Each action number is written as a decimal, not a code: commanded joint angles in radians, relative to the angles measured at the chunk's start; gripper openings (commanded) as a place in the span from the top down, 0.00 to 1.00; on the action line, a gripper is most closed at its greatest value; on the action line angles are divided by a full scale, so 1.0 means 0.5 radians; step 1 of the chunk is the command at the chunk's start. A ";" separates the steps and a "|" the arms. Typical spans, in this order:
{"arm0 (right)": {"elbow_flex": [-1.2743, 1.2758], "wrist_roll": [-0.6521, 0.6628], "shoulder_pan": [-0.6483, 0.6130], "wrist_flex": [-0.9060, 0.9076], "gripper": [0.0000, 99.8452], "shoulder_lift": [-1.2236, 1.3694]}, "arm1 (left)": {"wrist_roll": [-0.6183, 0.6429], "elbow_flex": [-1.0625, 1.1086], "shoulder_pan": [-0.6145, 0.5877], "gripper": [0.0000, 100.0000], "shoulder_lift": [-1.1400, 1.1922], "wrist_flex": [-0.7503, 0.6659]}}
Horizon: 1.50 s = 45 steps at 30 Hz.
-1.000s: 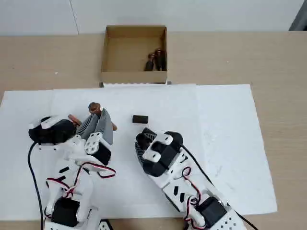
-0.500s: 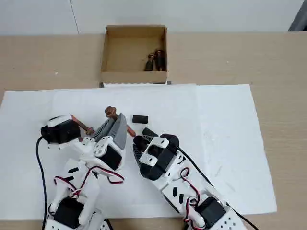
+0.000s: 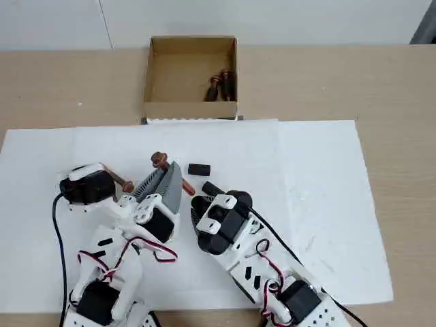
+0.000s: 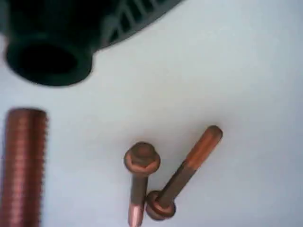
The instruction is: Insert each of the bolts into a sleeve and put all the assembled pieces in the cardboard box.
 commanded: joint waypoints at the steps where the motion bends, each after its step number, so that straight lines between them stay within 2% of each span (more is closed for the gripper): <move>1: 0.031 0.015 0.017 0.002 1.00 -0.017 | 0.000 -0.127 0.071 0.99 -0.025 -0.012; 7: 0.031 0.018 0.106 -0.002 1.00 -0.017 | -0.003 -0.259 0.120 0.99 -0.021 0.276; 10: 0.031 0.018 0.121 -0.011 1.00 -0.017 | -0.077 -0.265 0.107 0.99 -0.021 0.316; 20: 0.031 0.018 -0.029 -0.014 1.00 -0.017 | -0.101 -0.155 0.107 0.99 -0.025 0.077; 29: 0.031 0.132 -0.005 -0.017 1.00 -0.017 | -0.104 -0.155 0.107 0.99 -0.025 0.187; 34: 0.031 0.132 0.002 -0.143 1.00 -0.017 | -0.104 -0.155 0.107 0.99 -0.025 0.199; 45: 0.031 0.132 0.002 -0.152 1.00 -0.017 | -0.114 -0.032 0.123 0.99 -0.025 0.190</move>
